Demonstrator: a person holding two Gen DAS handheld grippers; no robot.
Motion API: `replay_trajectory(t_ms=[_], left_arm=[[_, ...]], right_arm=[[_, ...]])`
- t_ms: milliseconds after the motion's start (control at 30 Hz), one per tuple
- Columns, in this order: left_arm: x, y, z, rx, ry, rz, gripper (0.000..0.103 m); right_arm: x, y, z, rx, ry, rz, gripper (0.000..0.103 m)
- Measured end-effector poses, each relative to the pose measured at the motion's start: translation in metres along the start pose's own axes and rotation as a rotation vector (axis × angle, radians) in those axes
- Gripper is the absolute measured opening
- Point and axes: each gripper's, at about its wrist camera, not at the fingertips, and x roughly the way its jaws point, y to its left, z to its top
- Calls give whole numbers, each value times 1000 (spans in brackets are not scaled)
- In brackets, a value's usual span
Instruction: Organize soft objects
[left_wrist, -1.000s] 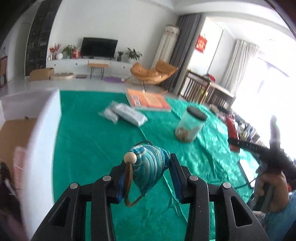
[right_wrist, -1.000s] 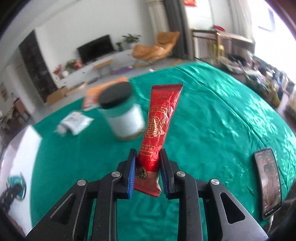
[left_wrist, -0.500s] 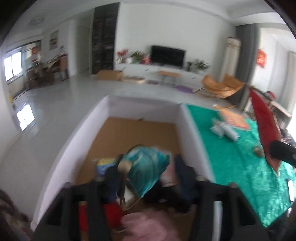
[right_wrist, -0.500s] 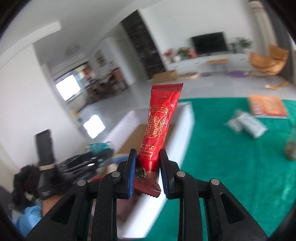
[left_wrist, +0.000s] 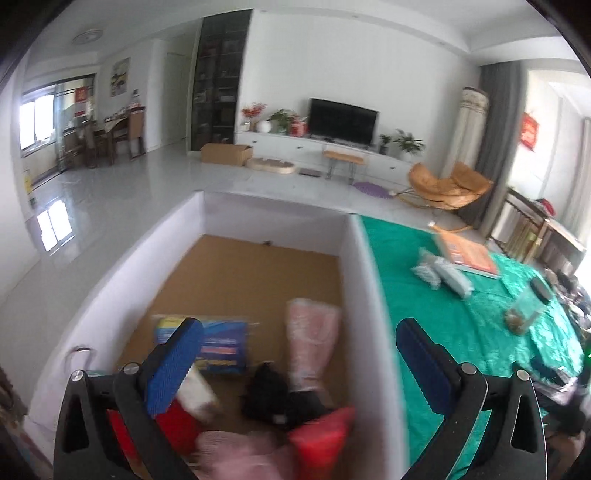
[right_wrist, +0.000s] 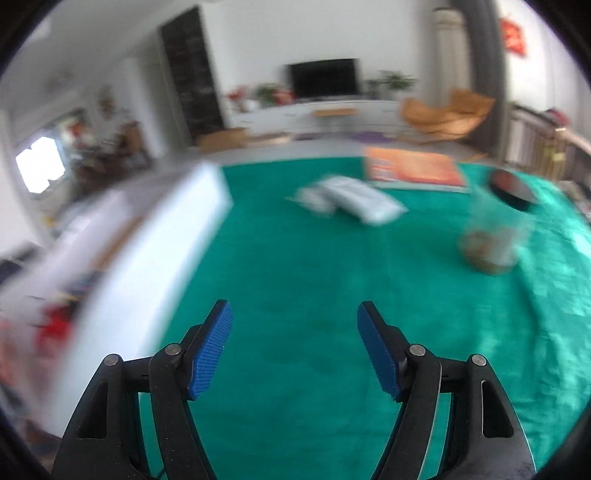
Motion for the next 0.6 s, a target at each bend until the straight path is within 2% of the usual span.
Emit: replay_trajectory(t_ms=[33, 133, 200, 333, 367, 433, 600], left_arm=[[1, -17, -1, 24, 2, -39, 103], [4, -68, -7, 107, 20, -138, 103], [9, -107, -14, 167, 46, -207, 103], [21, -173, -29, 258, 118, -323, 103], [24, -185, -32, 273, 128, -337, 103], [36, -207, -40, 307, 156, -343, 103], [72, -223, -49, 294, 225, -315, 103]], right_arm=[[9, -19, -11, 11, 28, -79, 73], [19, -66, -35, 61, 77, -195, 73], [16, -95, -48, 84, 83, -236, 73], [12, -116, -52, 158, 98, -274, 73], [16, -130, -58, 160, 107, -296, 73], [20, -132, -60, 172, 142, -327, 73], [13, -138, -61, 201, 140, -327, 74]])
